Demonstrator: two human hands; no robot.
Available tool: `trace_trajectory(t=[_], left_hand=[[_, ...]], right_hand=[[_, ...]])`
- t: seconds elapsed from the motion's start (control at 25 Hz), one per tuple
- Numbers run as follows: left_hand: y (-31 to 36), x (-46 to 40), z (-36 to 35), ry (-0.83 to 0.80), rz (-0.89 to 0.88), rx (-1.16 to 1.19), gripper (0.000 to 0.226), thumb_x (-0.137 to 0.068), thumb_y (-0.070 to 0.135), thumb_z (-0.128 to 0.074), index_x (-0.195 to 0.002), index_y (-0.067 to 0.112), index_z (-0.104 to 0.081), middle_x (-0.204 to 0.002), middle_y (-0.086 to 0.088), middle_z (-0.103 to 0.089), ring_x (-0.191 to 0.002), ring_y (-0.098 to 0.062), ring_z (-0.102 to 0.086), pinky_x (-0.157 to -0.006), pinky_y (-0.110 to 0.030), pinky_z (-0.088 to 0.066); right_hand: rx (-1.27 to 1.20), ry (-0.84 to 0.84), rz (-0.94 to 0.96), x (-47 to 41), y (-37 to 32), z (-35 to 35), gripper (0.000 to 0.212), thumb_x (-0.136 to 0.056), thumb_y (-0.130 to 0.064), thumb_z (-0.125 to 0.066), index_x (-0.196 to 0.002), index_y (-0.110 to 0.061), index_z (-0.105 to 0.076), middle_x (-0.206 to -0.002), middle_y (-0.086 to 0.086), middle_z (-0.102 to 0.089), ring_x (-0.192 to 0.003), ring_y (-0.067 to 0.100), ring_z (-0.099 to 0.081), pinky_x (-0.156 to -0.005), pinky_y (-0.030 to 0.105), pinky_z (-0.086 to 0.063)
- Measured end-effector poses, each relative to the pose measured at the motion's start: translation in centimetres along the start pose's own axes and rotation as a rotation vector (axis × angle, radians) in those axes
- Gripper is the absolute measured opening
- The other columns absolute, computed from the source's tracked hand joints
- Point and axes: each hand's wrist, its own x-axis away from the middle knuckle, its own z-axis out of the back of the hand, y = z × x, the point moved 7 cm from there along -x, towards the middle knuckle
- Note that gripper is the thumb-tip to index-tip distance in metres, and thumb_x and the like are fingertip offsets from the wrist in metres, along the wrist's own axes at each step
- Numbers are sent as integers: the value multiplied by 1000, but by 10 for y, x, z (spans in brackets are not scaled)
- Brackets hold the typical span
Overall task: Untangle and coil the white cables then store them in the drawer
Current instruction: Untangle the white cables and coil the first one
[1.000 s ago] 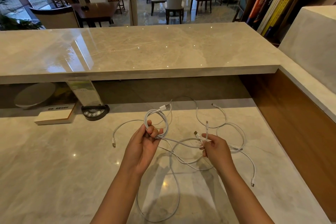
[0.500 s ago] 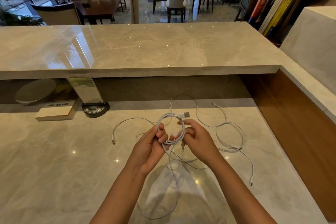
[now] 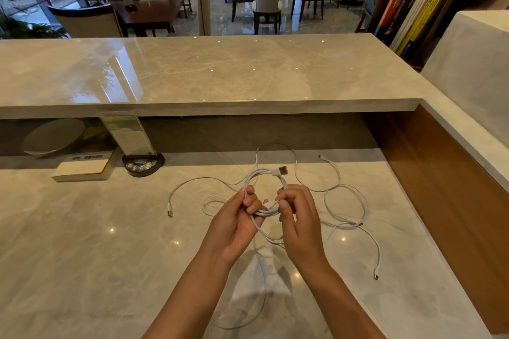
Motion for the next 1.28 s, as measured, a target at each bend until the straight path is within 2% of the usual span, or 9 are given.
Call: trace_trajectory(t=[0.12,0.32,0.48,0.6,0.8,0.96,1.04,1.12,1.28], left_hand=[[-2,-1,2,45,-14,-14,27,-98,14,-35,-77,8,-51,-50,2,-41,-42,-7,-39,-71,-25,-50],[3,-2,10,91,-17,9,28,-98,13,-34,-76,7,-50,-47,2,-40,-39,-7,-38,-76,-26,-43],[-2,0,9,87,11,4,27,-98,13,-35,-77,7,-51,-48,2,-40,-39,-8,-38,-72,-25,-45],[-6,1,6,56,38,-20,25,-96,14,-37,-78,6,-53,-50,1,-42,-41,-8,-40,-55,-21,-51],[-9,1,11,53,41,-110,26,-97,13,-37,-80,6,-55,-51,1,-44,-42,-9,-43,-63,-24,-49],[-3,1,16,38,35,-104,27,-97,13,-37,-78,6,-56,-53,1,-44,-44,-9,-42,-58,-24,-53],[-1,3,13,-8,45,-260,27,-97,13,-37,-79,7,-56,-54,2,-43,-45,-8,-40,-58,-22,-51],[2,8,4,-81,54,-514,28,-97,13,-36,-78,8,-56,-55,3,-40,-47,-7,-37,-59,-21,-49],[8,15,-17,-245,117,-872,45,-98,12,-34,-63,18,-62,-57,4,-38,-51,-8,-33,-63,-21,-47]], right_hand=[[42,-125,-10,-2,-1,0,25,-92,-26,-32,-86,-14,-53,-98,-11,-42,-84,-2,-46,-71,8,-38],[-2,-405,-51,-2,3,3,31,-79,1,-60,-90,-29,-59,-105,-6,-48,-91,2,-57,-81,10,-46],[77,-184,7,-7,7,17,18,-75,-14,-71,-82,-31,-69,-108,-9,-47,-72,5,-51,-66,9,-41],[48,-22,-12,-6,2,26,9,-73,-27,-69,-79,-34,-67,-111,-12,-41,-75,7,-45,-71,9,-37],[-237,399,-182,-8,-6,63,22,-88,-3,-58,-83,-25,-58,-94,0,-64,-85,10,-63,-73,17,-50],[-455,559,-469,-9,20,84,5,-91,-7,-54,-90,-9,-59,-77,7,-66,-61,10,-67,-53,19,-53],[-440,393,-646,-14,36,79,6,-90,-11,-57,-91,-9,-63,-76,8,-66,-58,10,-65,-51,21,-50],[-256,17,-710,-28,41,69,7,-87,-10,-60,-88,-9,-67,-75,8,-67,-60,14,-62,-53,24,-47],[202,-733,-525,-46,23,45,11,-83,-2,-61,-87,-7,-70,-68,5,-71,-44,13,-50,-43,20,-39]])
